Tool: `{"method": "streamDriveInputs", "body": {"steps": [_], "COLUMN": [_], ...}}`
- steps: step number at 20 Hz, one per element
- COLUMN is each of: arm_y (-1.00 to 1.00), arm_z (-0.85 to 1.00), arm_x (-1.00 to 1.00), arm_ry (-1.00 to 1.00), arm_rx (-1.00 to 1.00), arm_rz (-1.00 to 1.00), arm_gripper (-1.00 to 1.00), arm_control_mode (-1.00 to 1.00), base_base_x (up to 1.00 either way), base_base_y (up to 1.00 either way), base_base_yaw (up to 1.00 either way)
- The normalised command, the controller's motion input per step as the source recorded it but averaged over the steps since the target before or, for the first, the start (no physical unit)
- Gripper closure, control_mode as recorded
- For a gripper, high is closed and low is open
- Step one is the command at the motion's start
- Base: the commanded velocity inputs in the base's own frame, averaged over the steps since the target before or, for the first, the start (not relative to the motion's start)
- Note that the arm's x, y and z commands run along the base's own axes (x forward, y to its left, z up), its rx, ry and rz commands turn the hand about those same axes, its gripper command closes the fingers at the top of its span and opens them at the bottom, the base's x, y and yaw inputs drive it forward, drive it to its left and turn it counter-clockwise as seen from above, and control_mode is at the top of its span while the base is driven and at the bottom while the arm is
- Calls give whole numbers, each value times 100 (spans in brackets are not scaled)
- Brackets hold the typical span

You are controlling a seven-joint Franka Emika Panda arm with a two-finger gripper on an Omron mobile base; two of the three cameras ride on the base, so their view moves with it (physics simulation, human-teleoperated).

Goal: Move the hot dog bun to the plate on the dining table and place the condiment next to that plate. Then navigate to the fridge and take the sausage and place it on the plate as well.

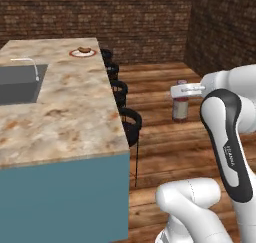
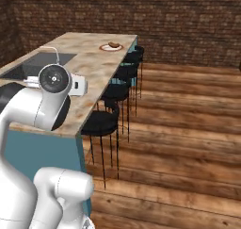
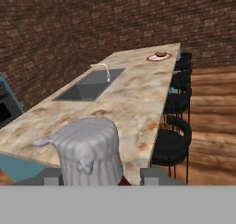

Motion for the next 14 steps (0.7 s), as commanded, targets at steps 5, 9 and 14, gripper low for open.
{"method": "streamDriveInputs", "body": {"steps": [5, 9, 14], "arm_y": [0, 0, 0], "arm_z": [0, 0, 0], "arm_x": [0, 0, 0], "arm_ry": [0, 0, 0], "arm_rx": [0, 0, 0], "arm_rz": [0, 0, 0], "arm_gripper": [100, 100, 100], "arm_control_mode": [100, 100, 100], "base_base_x": [51, 54, 66], "base_base_y": [-100, -96, -86], "base_base_yaw": [32, 40, 42]}}
